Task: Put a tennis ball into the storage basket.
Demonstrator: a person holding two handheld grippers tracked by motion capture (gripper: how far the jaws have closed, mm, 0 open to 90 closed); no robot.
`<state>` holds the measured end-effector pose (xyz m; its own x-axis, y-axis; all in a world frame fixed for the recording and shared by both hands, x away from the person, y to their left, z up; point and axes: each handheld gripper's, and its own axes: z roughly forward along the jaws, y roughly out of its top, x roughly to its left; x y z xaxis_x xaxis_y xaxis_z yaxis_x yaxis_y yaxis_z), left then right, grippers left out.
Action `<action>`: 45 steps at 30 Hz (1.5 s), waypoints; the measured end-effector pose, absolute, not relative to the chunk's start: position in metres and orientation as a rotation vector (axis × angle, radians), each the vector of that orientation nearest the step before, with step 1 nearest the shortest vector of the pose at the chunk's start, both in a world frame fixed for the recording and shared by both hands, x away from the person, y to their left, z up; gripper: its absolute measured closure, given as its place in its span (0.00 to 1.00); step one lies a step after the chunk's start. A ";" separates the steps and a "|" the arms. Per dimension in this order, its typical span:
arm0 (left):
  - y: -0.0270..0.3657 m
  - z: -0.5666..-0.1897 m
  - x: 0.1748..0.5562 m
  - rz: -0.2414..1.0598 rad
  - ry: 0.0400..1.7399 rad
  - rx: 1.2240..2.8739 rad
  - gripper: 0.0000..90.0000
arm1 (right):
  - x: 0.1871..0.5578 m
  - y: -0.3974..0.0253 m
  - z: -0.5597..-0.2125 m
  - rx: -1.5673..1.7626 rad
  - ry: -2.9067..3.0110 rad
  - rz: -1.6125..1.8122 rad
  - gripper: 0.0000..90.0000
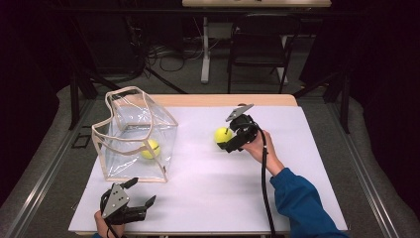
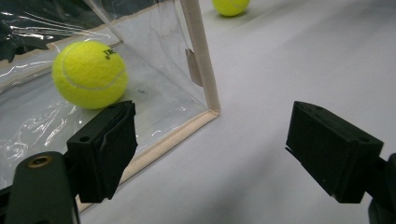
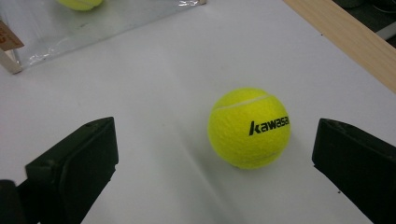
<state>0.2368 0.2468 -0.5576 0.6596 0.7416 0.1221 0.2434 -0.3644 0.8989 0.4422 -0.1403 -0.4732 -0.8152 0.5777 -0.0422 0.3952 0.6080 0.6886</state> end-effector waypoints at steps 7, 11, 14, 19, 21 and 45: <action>0.247 -0.558 0.237 0.648 0.773 1.920 0.18 | 0.456 -0.143 -0.478 0.856 2.564 1.030 0.00; 0.247 -0.558 0.237 0.641 0.774 1.917 0.18 | 0.463 -0.143 -0.482 0.878 2.566 1.022 0.00; 0.247 -0.558 0.237 0.643 0.776 1.917 0.18 | 0.467 -0.143 -0.485 0.895 2.571 1.018 0.00; 0.247 -0.558 0.237 0.646 0.774 1.919 0.18 | 0.472 -0.142 -0.486 0.920 2.523 1.062 0.00; 0.247 -0.558 0.237 0.648 0.770 1.920 0.18 | 0.475 -0.141 -0.487 0.925 2.528 1.068 0.00; 0.247 -0.558 0.237 0.640 0.774 1.920 0.18 | 0.496 -0.126 -0.509 0.959 2.620 0.961 0.00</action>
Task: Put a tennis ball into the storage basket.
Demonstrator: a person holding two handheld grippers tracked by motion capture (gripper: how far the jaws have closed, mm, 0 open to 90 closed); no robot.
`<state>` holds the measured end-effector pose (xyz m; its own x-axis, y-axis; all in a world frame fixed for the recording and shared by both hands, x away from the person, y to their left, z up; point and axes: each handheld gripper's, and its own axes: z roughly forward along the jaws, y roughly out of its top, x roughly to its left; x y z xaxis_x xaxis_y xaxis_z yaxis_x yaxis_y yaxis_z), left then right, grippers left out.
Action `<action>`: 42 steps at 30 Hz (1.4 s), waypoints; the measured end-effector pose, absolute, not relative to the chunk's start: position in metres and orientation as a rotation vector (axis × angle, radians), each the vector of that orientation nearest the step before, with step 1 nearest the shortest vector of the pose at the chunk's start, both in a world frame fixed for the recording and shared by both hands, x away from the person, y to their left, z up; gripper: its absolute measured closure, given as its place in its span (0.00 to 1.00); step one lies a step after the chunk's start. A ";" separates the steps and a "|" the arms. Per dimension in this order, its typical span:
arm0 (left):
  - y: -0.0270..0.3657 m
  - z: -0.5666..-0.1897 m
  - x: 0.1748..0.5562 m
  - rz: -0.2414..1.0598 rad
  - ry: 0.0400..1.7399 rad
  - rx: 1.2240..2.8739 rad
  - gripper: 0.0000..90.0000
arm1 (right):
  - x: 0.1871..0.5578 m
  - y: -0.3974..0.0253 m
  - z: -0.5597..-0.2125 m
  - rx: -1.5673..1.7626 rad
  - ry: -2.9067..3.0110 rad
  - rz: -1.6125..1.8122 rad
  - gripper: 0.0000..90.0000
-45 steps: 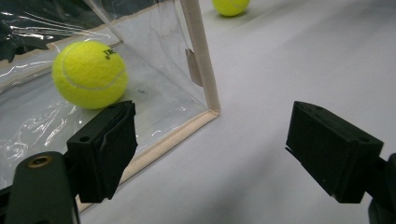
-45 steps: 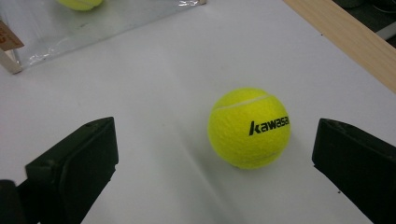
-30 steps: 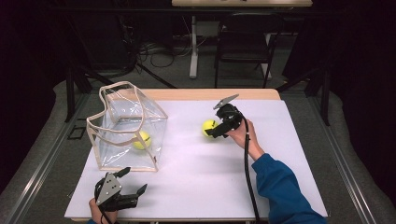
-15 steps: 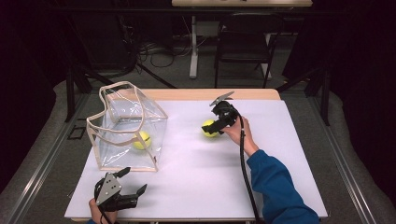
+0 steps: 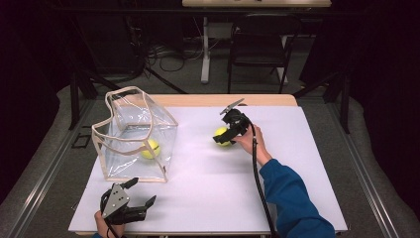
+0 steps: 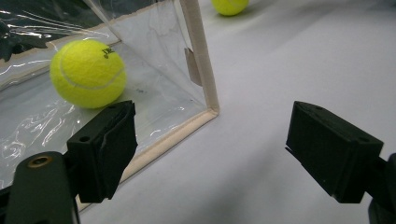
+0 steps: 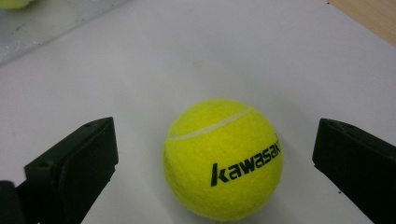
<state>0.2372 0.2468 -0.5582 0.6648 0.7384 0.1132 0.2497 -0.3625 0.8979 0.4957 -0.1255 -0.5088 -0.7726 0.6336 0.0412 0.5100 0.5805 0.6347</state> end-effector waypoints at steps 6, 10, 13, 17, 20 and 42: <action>0.247 -0.558 0.238 0.642 0.772 1.924 0.18 | 0.498 -0.123 -0.516 0.961 2.660 0.944 0.00; 0.247 -0.558 0.237 0.643 0.775 1.922 0.18 | 0.499 -0.124 -0.519 0.972 2.673 0.937 0.00; 0.247 -0.558 0.237 0.642 0.773 1.926 0.18 | 0.500 -0.124 -0.522 0.989 2.685 0.929 0.00; 0.247 -0.558 0.238 0.643 0.773 1.921 0.18 | 0.500 -0.125 -0.525 1.007 2.697 0.933 0.00; 0.247 -0.558 0.237 0.641 0.773 1.920 0.18 | 0.500 -0.125 -0.526 1.010 2.706 0.926 0.00; 0.248 -0.558 0.238 0.640 0.775 1.921 0.18 | 0.505 -0.127 -0.532 1.045 2.679 0.865 0.28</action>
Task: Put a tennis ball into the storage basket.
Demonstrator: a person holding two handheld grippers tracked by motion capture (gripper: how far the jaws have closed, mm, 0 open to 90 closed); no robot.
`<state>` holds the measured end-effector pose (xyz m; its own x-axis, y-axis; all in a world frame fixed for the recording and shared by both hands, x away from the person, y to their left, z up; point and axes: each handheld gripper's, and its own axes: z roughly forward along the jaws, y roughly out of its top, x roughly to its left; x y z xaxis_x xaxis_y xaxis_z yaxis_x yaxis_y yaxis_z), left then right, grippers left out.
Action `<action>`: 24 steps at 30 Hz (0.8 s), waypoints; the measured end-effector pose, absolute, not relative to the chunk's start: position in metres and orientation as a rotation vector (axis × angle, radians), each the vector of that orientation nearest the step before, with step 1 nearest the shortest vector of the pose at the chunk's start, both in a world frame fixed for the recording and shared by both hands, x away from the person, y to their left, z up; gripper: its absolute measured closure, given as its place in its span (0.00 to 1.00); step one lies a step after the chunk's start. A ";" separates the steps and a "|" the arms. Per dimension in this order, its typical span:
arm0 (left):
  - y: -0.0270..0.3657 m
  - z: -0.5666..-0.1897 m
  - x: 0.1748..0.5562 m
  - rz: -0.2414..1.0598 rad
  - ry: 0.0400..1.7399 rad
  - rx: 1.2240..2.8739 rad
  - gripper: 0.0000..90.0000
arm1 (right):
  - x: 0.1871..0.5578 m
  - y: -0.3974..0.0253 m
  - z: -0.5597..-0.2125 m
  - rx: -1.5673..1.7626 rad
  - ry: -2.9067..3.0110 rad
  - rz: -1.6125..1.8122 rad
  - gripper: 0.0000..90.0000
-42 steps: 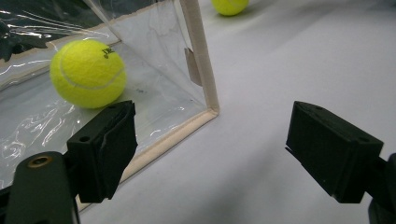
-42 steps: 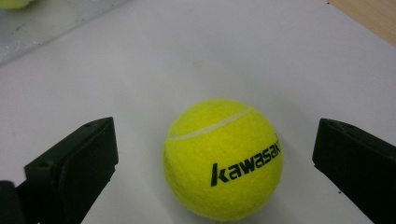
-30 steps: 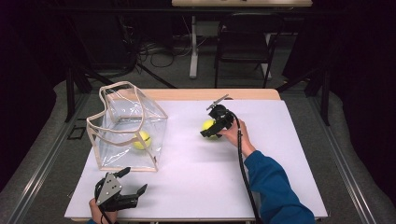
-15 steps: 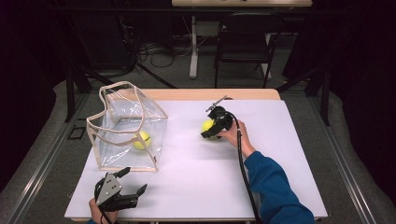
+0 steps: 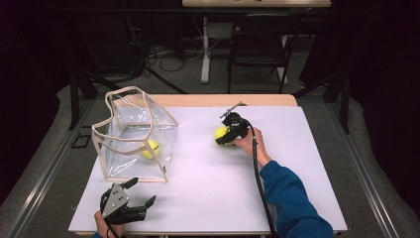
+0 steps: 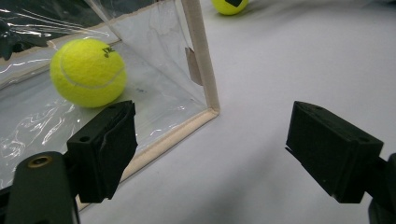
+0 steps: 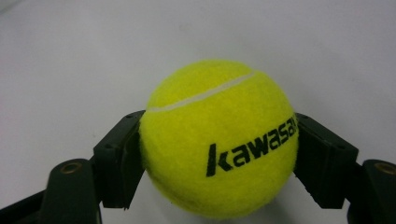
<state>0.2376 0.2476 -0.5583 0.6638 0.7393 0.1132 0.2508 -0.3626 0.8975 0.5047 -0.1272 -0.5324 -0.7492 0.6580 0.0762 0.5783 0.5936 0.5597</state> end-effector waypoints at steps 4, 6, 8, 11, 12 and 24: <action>0.248 -0.558 0.237 0.641 0.777 1.921 0.18 | 0.504 -0.126 -0.531 1.034 2.679 0.859 0.28; 0.248 -0.558 0.237 0.640 0.777 1.919 0.18 | 0.504 -0.126 -0.530 1.021 2.685 0.856 0.28; 0.248 -0.558 0.237 0.642 0.774 1.921 0.18 | 0.503 -0.125 -0.528 1.010 2.678 0.862 0.28; 0.248 -0.558 0.237 0.643 0.774 1.920 0.18 | 0.501 -0.125 -0.525 0.997 2.677 0.868 0.28; 0.248 -0.558 0.237 0.643 0.774 1.920 0.18 | 0.500 -0.125 -0.524 1.002 2.678 0.860 0.28; 0.248 -0.558 0.237 0.641 0.773 1.919 0.18 | 0.493 -0.125 -0.512 0.963 2.664 0.881 0.28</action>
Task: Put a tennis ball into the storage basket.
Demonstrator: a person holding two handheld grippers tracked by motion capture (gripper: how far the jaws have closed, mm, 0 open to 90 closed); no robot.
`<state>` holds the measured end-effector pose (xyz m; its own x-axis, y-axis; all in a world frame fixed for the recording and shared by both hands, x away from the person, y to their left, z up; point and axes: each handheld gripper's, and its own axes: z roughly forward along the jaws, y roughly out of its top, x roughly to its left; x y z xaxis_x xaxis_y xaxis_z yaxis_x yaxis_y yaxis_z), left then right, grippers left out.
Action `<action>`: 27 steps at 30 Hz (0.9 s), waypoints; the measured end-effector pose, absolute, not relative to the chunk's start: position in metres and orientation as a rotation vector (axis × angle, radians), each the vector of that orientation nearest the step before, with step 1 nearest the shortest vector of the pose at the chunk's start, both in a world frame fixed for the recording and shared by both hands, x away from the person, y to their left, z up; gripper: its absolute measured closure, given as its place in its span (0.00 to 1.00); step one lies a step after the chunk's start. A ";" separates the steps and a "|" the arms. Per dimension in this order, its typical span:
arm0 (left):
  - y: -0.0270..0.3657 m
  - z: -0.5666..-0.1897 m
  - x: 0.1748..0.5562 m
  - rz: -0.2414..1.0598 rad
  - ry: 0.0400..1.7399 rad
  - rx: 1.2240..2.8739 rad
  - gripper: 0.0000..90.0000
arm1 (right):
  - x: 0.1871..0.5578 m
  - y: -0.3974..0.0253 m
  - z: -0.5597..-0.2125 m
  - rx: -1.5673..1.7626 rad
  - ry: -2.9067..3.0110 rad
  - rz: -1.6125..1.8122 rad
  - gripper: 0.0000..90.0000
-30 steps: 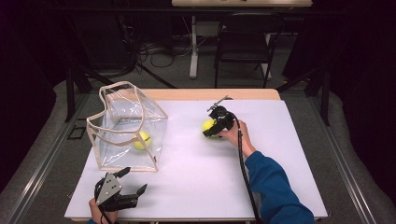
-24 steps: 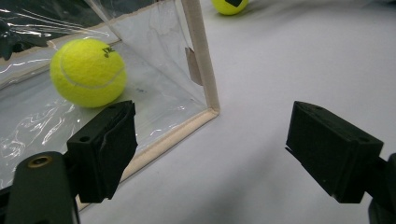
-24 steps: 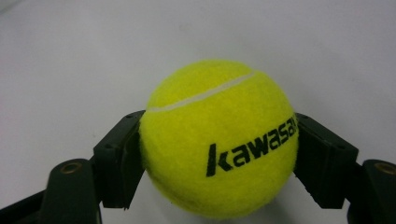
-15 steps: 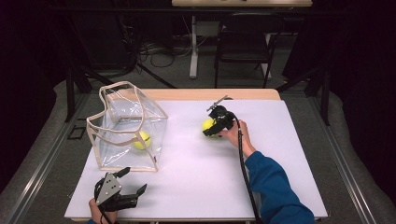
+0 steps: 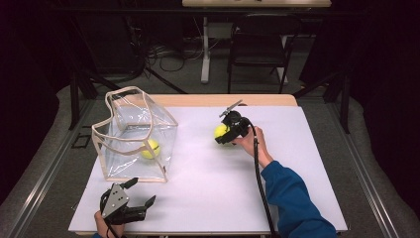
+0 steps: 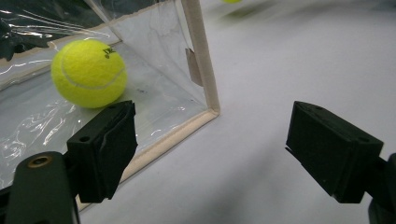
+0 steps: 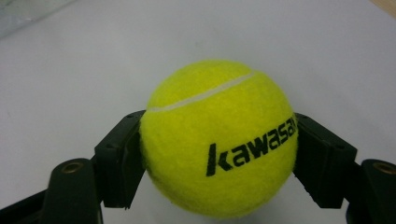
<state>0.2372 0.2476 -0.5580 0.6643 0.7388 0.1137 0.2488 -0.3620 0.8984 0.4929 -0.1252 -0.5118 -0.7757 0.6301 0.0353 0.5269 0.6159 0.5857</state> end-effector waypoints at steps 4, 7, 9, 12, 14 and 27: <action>0.248 -0.558 0.237 0.644 0.770 1.920 0.18 | 0.489 -0.126 -0.506 0.944 2.659 0.889 0.28; 0.248 -0.558 0.237 0.649 0.770 1.918 0.18 | 0.486 -0.126 -0.501 0.934 2.655 0.892 0.28; 0.248 -0.558 0.237 0.646 0.768 1.920 0.18 | 0.485 -0.126 -0.498 0.925 2.652 0.913 0.28; 0.248 -0.558 0.237 0.648 0.769 1.918 0.18 | 0.482 -0.125 -0.496 0.904 2.649 0.919 0.28; 0.248 -0.558 0.237 0.647 0.770 1.917 0.18 | 0.480 -0.123 -0.494 0.891 2.644 0.919 0.28; 0.248 -0.558 0.237 0.647 0.772 1.919 0.18 | 0.469 -0.118 -0.483 0.847 2.634 0.947 0.28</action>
